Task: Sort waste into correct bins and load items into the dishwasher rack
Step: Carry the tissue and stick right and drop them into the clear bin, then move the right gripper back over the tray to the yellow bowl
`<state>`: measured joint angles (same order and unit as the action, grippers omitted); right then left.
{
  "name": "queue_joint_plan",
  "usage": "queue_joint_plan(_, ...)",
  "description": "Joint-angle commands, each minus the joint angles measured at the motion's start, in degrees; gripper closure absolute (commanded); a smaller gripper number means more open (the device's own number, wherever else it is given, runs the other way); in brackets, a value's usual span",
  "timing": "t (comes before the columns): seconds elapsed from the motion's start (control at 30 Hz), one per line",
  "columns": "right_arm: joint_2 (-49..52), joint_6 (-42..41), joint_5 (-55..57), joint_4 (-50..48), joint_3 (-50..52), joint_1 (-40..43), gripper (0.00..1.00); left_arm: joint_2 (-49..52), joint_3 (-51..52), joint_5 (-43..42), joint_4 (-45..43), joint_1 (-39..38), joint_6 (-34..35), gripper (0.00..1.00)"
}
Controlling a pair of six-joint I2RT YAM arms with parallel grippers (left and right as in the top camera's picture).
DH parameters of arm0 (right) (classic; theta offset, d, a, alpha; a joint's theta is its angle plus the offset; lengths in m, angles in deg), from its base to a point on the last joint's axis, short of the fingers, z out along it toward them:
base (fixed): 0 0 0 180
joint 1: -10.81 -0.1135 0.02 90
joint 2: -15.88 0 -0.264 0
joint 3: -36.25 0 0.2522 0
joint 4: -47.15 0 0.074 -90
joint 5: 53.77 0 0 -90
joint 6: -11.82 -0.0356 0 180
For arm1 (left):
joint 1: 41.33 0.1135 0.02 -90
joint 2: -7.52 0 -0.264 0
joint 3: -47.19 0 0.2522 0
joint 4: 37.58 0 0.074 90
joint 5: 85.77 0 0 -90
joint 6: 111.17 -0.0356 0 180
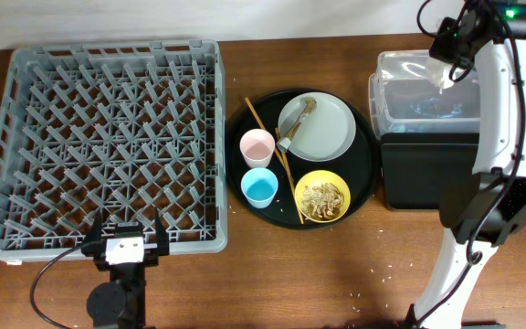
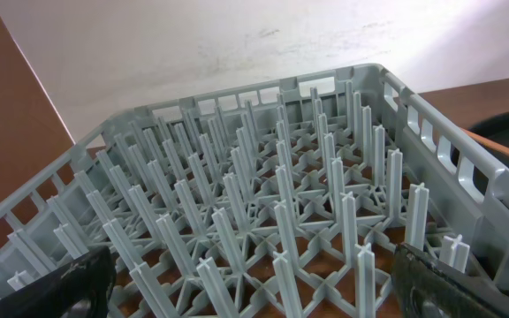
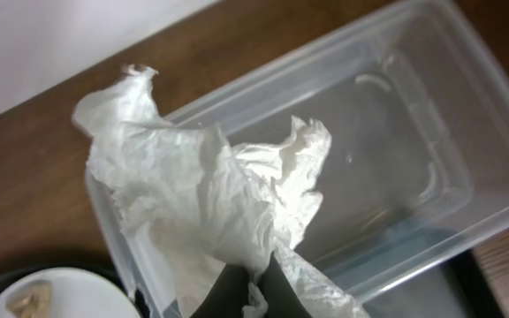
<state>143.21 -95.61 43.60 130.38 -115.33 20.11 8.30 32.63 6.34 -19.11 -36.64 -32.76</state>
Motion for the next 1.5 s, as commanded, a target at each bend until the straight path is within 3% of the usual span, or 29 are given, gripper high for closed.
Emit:
queue_joint_plan(0.0, 1.79, -2.82, 0.61, -1.57, 4.74, -0.28, 0.4, -0.37, 0.26, -0.42, 0.07, 0.37, -0.94, 0.01)
queue_joint_plan(0.03, 1.79, -2.82, 0.57, -1.81, 5.51, -0.28, 0.34, -0.37, 0.26, -0.42, 0.07, 0.37, -0.94, 0.01)
queue_joint_plan(0.23, 0.63, -2.54, -7.65, -3.32, 4.39, -0.28, 0.25, -0.37, 0.26, -0.42, 0.07, 0.37, -0.94, 0.01)
queue_joint_plan(0.37, -0.33, -2.4, -26.12, -3.89, 0.94, -1.14, 0.25, -0.37, 0.26, -0.42, 0.07, 0.37, -0.94, 0.01)
queue_joint_plan(0.5, -0.28, -6.47, -29.62, -2.82, 1.31, -5.2, 0.34, -0.37, 0.26, -0.42, 0.07, 0.37, -0.94, 0.01)
queue_joint_plan(0.7, 0.68, -18.01, -14.88, -2.47, 6.4, -17.66, 0.44, -0.37, 0.26, -0.42, 0.07, 0.35, -0.94, 0.01)
queue_joint_plan(0.93, 1.01, -30.4, -8.81, -11.52, 23.23, -26.58, 0.57, -0.37, 0.26, -0.39, 0.07, 0.37, -0.94, 0.01)
queue_joint_plan(1.2, 1.49, -32.61, -9.44, -25.24, 37.35, -26.86, 0.65, -0.37, 0.26, -0.42, 0.07, 0.37, -0.94, 0.01)
queue_joint_plan(1.47, 1.64, -31.93, -10.38, -28.94, 38.16, -26.75, 0.96, -0.37, 0.26, -0.42, 0.07, 0.37, -0.94, 0.01)
